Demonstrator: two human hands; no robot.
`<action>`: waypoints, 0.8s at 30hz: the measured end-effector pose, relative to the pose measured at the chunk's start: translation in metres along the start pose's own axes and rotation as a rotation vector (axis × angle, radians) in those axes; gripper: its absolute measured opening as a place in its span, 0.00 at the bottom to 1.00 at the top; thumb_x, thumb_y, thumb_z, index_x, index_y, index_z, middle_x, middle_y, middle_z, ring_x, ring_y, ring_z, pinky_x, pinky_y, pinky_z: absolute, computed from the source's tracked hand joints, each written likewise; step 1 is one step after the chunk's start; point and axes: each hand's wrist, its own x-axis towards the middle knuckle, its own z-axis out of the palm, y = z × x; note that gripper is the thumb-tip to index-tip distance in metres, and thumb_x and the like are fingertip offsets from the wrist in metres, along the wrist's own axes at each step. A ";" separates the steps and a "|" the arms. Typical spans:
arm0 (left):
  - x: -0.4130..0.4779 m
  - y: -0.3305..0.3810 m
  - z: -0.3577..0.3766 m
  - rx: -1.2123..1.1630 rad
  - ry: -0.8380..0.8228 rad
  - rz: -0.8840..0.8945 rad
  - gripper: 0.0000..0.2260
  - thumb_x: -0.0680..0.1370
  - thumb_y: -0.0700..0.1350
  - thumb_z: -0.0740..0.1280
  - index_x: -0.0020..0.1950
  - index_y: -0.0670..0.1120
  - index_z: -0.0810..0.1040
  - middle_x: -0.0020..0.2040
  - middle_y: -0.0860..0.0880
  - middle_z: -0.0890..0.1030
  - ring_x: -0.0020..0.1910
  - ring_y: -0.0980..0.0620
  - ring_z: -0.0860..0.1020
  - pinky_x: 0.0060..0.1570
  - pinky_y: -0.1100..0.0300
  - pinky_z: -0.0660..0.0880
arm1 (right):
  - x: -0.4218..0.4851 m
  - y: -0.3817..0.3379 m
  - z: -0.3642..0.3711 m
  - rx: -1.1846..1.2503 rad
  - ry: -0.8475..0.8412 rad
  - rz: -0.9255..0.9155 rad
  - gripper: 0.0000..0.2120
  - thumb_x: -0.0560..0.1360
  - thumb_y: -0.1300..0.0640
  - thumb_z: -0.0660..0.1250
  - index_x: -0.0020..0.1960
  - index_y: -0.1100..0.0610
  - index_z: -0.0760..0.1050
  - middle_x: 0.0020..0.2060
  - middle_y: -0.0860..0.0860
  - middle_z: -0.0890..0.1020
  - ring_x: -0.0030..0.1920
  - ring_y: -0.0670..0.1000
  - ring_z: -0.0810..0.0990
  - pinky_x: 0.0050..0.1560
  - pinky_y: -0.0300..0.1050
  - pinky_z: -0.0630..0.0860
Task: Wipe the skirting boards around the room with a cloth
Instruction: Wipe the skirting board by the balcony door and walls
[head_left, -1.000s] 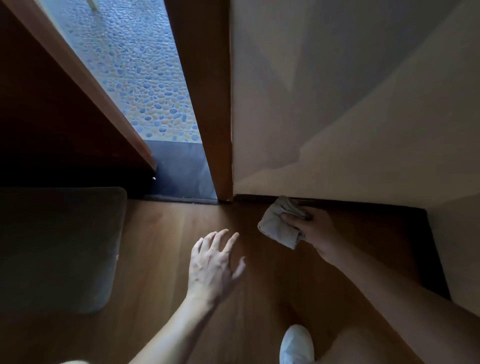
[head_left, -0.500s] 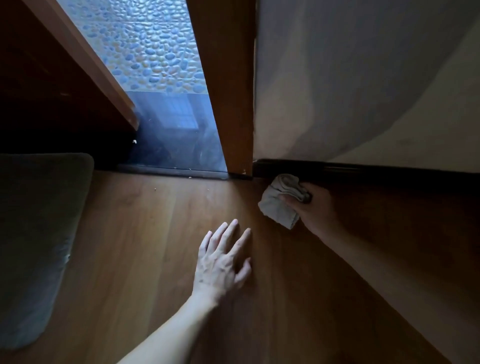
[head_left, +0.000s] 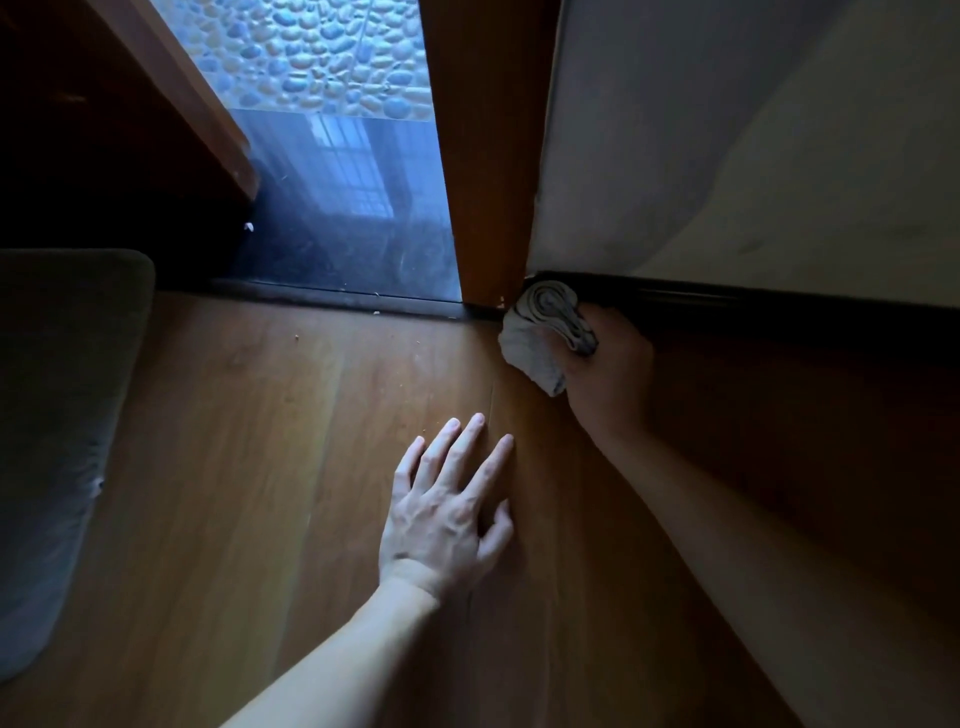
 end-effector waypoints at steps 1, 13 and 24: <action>0.000 0.000 0.000 0.000 -0.001 -0.001 0.29 0.77 0.59 0.60 0.79 0.59 0.63 0.81 0.50 0.61 0.80 0.48 0.59 0.76 0.43 0.57 | 0.000 -0.004 0.004 -0.014 0.007 -0.014 0.15 0.74 0.46 0.71 0.50 0.58 0.80 0.45 0.54 0.82 0.46 0.52 0.81 0.43 0.41 0.73; -0.001 0.000 0.001 0.015 -0.013 -0.004 0.28 0.78 0.59 0.57 0.79 0.59 0.64 0.81 0.50 0.62 0.79 0.47 0.60 0.75 0.41 0.59 | -0.007 -0.009 0.015 -0.112 0.092 0.101 0.12 0.75 0.52 0.70 0.53 0.58 0.78 0.51 0.53 0.80 0.49 0.52 0.80 0.43 0.42 0.72; 0.001 -0.001 0.001 0.001 0.014 0.012 0.28 0.77 0.58 0.59 0.78 0.58 0.66 0.80 0.49 0.64 0.79 0.47 0.61 0.75 0.41 0.59 | -0.012 -0.012 0.021 -0.110 0.142 0.137 0.15 0.75 0.52 0.70 0.57 0.59 0.79 0.54 0.54 0.80 0.52 0.54 0.79 0.42 0.38 0.65</action>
